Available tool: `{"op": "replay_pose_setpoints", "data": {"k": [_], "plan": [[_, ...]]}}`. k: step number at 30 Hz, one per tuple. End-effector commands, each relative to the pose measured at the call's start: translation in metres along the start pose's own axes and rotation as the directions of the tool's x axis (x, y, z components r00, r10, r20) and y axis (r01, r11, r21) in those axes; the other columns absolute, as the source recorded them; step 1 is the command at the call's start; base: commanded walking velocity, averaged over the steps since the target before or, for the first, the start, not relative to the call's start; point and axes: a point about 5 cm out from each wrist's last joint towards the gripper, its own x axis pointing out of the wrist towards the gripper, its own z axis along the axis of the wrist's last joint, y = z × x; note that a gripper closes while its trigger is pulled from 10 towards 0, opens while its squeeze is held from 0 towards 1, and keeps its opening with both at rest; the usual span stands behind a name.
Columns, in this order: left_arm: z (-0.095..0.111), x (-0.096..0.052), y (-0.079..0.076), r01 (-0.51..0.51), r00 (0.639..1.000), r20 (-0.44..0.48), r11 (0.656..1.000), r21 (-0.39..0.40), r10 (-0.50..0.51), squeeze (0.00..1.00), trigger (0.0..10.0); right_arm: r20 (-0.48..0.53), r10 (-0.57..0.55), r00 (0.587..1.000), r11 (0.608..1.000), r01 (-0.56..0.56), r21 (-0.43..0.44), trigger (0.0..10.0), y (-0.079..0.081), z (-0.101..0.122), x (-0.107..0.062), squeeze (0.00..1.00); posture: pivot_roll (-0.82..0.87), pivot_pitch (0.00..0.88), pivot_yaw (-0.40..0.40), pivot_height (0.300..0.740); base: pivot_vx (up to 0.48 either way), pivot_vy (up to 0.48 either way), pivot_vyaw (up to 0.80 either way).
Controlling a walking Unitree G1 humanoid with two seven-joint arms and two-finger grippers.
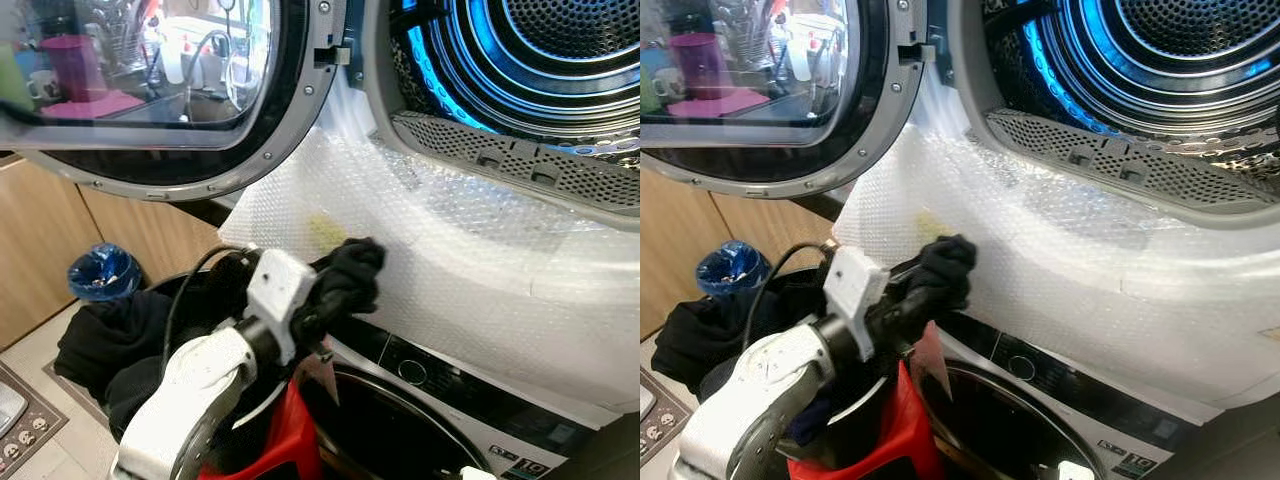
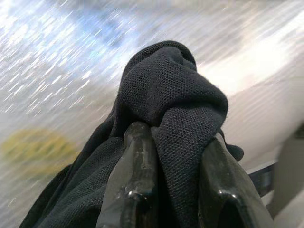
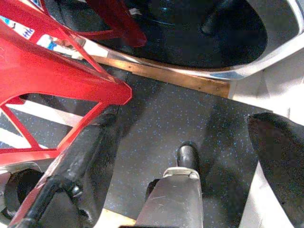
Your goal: Clothes washing
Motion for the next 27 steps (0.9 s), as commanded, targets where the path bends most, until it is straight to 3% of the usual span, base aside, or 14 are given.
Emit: {"op": "replay_pose_setpoints", "data": {"k": [1, 8, 16, 21, 27], "plan": [[0.015, 0.008, -0.01, 0.107, 0.993, 0.057, 0.994, 0.001, -0.107, 0.0, 0.0, -0.012, -0.002, 1.0, 1.0, 0.002, 0.011, 10.0, 0.0, -0.003, 0.0, 0.0, 0.05, 0.063, -0.037, 0.74, 0.0, 0.0, 0.0], [0.028, 0.014, -0.015, 0.199, 0.977, 0.08, 0.98, -0.02, -0.196, 0.0, 0.0, -0.002, 0.007, 1.0, 1.0, -0.007, 0.011, 10.0, 0.001, -0.001, 0.0, 0.0, 0.04, 0.062, -0.034, 0.74, 0.0, 0.0, 0.0], [0.028, 0.007, -0.021, 0.246, 0.968, 0.06, 0.968, -0.054, -0.243, 0.0, 0.0, 0.033, 0.027, 0.999, 0.999, -0.028, 0.029, 10.0, -0.002, 0.003, -0.001, 0.0, 0.04, 0.062, -0.036, 0.74, 0.0, 0.0, 0.0], [0.046, 0.008, -0.022, 0.281, 0.956, 0.101, 0.958, -0.064, -0.274, 0.0, 0.0, 0.044, 0.024, 0.999, 0.999, -0.025, 0.027, 10.0, -0.008, 0.004, -0.002, 0.0, 0.05, 0.06, -0.039, 0.74, 0.0, 0.0, 0.0], [0.051, 0.003, -0.028, 0.34, 0.939, 0.102, 0.933, -0.116, -0.33, 0.0, 0.0, 0.102, 0.056, 0.993, 0.997, -0.061, 0.049, 10.0, -0.007, 0.015, -0.001, 0.0, 0.05, 0.063, -0.041, 0.74, 0.0, 0.0, 0.0]]}}
